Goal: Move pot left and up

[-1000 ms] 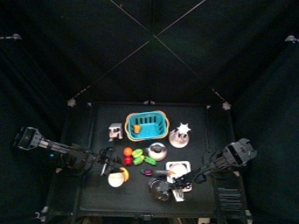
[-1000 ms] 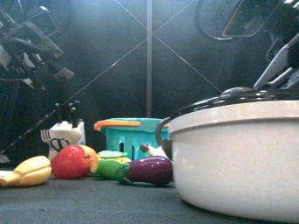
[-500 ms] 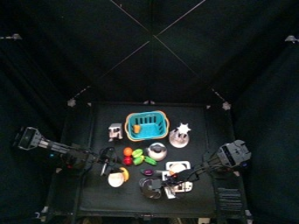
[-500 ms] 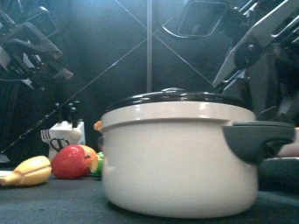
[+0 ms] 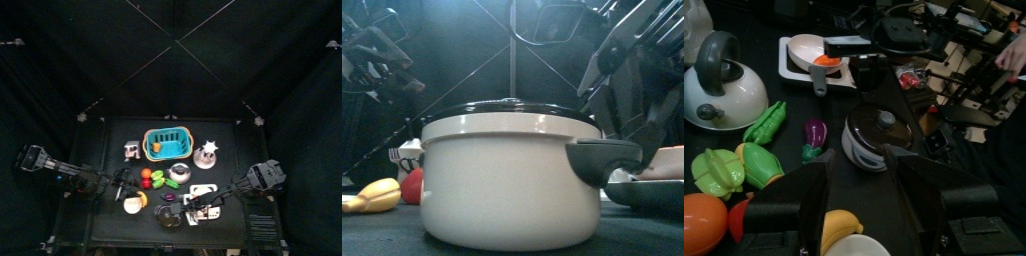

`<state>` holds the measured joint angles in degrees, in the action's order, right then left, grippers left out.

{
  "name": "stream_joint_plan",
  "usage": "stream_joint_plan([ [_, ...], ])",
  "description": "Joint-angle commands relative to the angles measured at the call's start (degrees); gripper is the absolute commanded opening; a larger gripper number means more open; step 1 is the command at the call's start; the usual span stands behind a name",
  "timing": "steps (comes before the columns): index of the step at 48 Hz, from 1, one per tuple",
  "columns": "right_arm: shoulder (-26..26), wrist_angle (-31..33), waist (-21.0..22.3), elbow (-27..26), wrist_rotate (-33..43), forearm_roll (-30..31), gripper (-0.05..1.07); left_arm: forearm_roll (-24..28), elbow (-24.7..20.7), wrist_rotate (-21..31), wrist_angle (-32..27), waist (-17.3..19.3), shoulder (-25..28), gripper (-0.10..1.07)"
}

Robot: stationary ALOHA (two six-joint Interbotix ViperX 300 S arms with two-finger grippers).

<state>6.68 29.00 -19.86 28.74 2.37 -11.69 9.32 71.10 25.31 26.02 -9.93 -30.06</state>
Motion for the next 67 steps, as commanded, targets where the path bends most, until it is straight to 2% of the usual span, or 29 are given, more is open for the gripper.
stream_joint_plan([
  [1, -3.16, 1.85, -2.20, -1.58, 0.00, -1.32, 0.52, 0.00, -0.97, -0.18, 0.18, -0.09, 0.09, 0.83],
  [12, -1.93, -0.09, -4.92, -4.75, -0.53, -3.08, 0.52, -0.09, -1.23, -0.26, 0.18, -0.09, 0.09, 0.83],
  [25, 2.72, -5.71, -4.92, -8.79, -0.44, -0.44, 0.52, 0.00, -1.05, -0.18, 0.18, 0.00, 0.00, 0.83],
  [38, 5.89, -7.12, -5.19, -12.66, -0.53, 0.79, 0.52, 0.00, -0.88, -0.09, 0.18, -0.09, 0.09, 0.83],
  [51, 8.61, -8.00, -4.75, -14.15, -0.53, 2.29, 0.52, 0.00, -0.88, -0.18, 0.18, -0.09, 0.00, 0.83],
  [67, 10.55, -10.02, -2.99, -14.77, 0.35, 7.47, 0.52, 0.00, -0.88, 0.00, 0.18, -0.09, 0.00, 0.83],
])
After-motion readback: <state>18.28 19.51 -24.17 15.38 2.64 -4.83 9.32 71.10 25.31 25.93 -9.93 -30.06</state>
